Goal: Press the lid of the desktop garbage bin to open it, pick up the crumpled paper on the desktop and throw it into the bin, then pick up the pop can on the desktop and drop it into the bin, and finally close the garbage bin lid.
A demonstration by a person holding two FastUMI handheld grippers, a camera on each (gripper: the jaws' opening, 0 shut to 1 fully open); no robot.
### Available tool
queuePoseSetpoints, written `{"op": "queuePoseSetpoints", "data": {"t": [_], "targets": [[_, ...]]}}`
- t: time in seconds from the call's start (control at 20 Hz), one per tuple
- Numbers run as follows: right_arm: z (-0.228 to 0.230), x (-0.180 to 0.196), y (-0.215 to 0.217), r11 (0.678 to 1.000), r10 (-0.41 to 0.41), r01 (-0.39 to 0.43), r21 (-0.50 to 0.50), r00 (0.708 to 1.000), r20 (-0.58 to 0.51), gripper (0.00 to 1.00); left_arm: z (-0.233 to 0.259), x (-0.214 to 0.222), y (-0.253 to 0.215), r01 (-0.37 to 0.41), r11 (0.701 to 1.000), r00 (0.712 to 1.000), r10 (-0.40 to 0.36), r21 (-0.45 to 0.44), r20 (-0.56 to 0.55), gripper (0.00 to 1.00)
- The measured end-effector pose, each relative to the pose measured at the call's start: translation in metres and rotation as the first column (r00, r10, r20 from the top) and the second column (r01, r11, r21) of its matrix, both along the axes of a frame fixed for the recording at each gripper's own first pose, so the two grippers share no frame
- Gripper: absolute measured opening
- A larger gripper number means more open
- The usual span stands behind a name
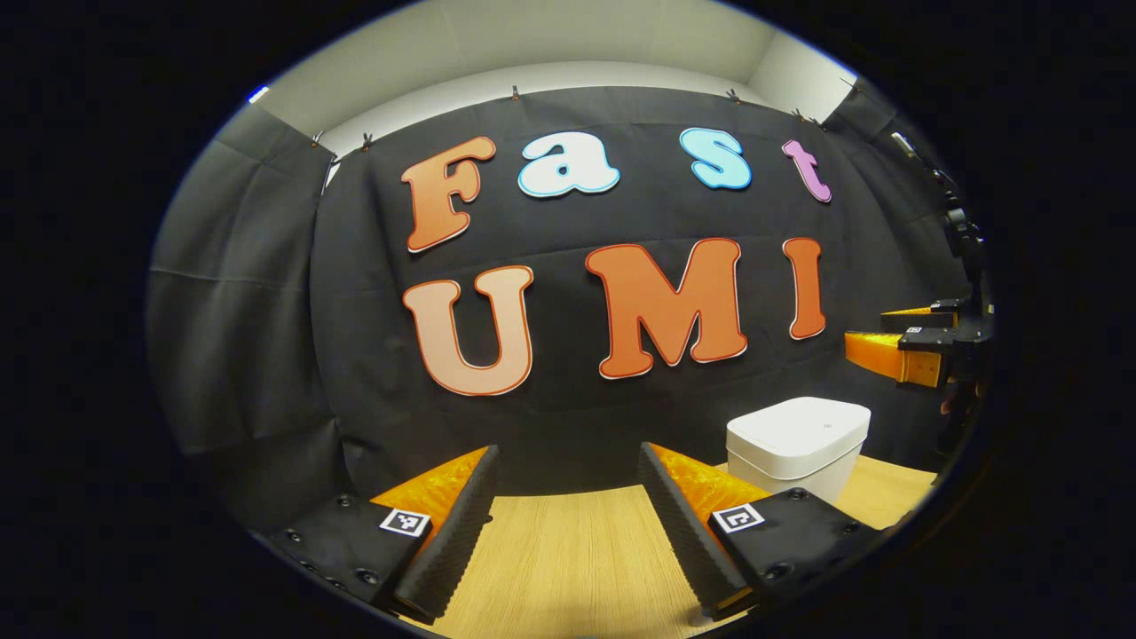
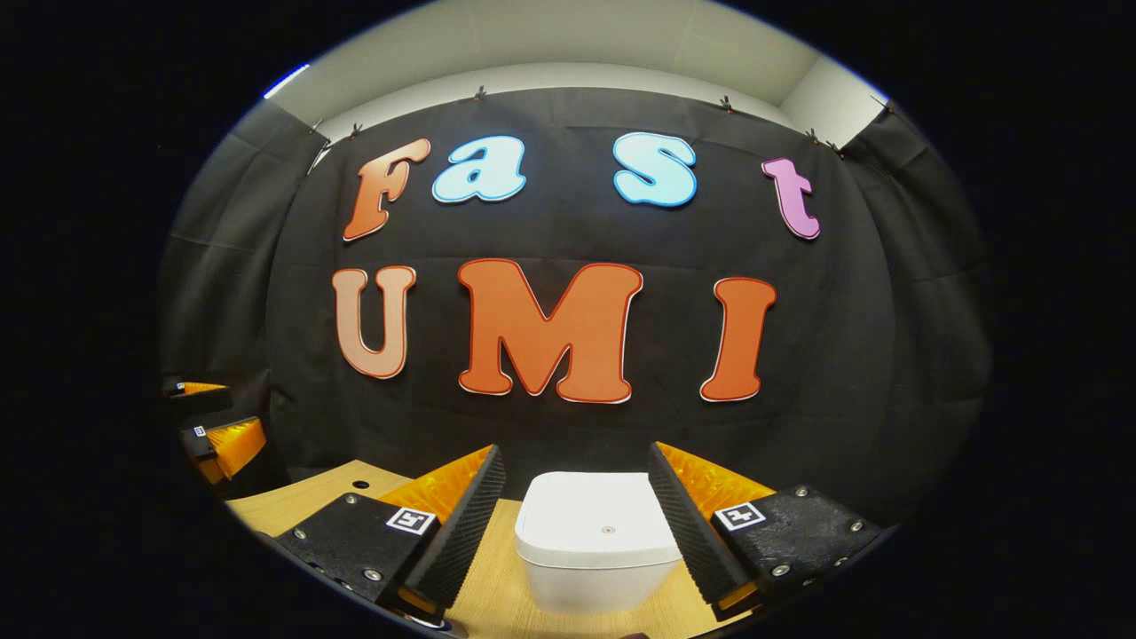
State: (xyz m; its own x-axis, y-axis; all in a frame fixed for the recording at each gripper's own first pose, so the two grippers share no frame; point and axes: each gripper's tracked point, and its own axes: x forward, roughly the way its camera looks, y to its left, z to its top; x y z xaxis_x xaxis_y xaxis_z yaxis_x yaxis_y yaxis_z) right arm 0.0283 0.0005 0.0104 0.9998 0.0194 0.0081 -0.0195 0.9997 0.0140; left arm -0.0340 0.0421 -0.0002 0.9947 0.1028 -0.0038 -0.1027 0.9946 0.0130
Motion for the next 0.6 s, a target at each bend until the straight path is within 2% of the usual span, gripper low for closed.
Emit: {"op": "queuePoseSetpoints", "data": {"t": [0.15,0.25,0.4,0.45,0.6], "targets": [[-0.001,0.009,-0.003,1.000,-0.007,0.007,-0.022,1.000,-0.003,0.98,-0.009,-0.002,0.009,-0.023,1.000,1.000,0.023,-0.005,-0.019,0.97],[-0.009,0.017,-0.005,1.000,-0.001,0.001,-0.001,0.999,-0.044,0.98,-0.017,-0.001,0.010,-0.029,0.999,0.999,0.030,0.018,-0.035,1.00],[-0.018,0.030,-0.016,1.000,-0.019,0.020,0.007,0.995,-0.096,0.98,-0.021,0.001,0.008,-0.030,0.999,0.998,0.031,0.023,-0.047,0.97],[-0.031,0.039,-0.020,1.000,-0.020,0.021,0.000,0.988,-0.155,0.96,-0.027,0.004,0.009,-0.037,0.999,0.998,0.038,0.022,-0.055,0.99],[-0.045,0.052,-0.031,1.000,-0.017,0.021,0.015,0.975,-0.221,0.75,-0.039,0.005,0.010,-0.056,0.998,0.995,0.057,0.014,-0.080,1.00]]}}
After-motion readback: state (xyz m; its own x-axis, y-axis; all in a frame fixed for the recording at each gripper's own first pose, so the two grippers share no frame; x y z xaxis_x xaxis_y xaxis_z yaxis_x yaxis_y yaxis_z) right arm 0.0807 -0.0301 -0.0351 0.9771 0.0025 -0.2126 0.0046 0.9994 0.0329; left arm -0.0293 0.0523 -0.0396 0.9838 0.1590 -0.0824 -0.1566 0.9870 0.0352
